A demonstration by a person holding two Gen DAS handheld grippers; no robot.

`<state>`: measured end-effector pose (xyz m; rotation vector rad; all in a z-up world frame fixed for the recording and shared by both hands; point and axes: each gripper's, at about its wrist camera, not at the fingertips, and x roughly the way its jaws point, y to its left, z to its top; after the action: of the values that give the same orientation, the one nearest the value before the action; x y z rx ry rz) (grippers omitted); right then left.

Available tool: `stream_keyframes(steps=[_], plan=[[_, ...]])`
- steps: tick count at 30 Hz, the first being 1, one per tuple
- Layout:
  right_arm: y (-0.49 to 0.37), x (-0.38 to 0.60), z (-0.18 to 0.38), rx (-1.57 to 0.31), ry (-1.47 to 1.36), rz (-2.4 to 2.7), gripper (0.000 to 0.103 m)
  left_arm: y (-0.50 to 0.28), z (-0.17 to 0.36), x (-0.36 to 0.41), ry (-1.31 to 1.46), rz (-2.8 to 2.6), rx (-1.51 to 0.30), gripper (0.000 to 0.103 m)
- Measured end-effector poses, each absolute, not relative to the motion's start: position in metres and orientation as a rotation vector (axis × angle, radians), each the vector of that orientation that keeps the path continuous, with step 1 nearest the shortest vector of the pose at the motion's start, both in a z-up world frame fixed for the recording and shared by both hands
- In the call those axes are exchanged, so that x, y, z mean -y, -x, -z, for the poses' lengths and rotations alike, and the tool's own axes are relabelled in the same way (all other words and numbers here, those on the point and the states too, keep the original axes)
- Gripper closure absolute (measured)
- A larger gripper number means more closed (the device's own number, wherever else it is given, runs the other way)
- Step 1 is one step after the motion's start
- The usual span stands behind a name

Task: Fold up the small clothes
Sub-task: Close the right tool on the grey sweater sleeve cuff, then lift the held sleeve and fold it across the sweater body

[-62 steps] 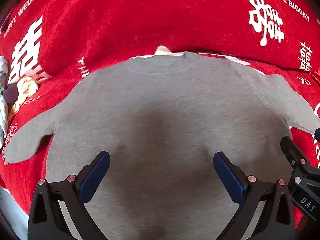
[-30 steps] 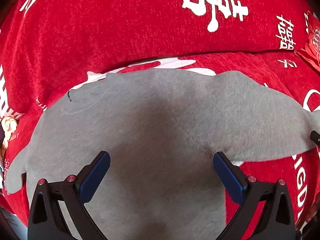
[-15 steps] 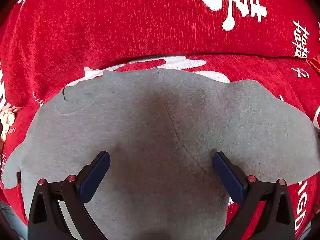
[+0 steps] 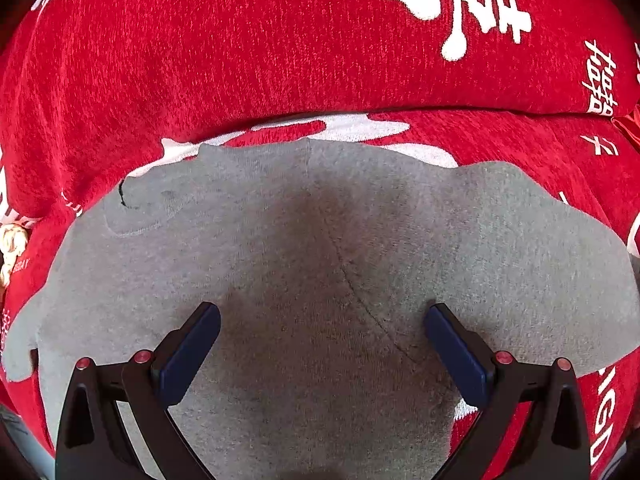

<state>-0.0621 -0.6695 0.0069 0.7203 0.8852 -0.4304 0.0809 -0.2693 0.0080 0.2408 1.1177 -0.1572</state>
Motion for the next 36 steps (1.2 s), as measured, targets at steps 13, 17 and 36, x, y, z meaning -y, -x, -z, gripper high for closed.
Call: stream_keyframes(steps=[13,17,36], plan=[[0.089,0.669,-0.027,-0.750,-0.719,0.404,0.097,-0.093,-0.013,0.266,-0.148,0.159,-1.122,0.000],[0.093,0.661,-0.047,-0.702,-0.642,0.428,0.097,-0.099,-0.001,0.275,-0.165,0.163,-1.162,0.000],[0.105,0.626,-0.082,-0.702,-0.446,0.542,0.097,-0.083,-0.018,0.242,-0.137,0.162,-1.129,0.000]])
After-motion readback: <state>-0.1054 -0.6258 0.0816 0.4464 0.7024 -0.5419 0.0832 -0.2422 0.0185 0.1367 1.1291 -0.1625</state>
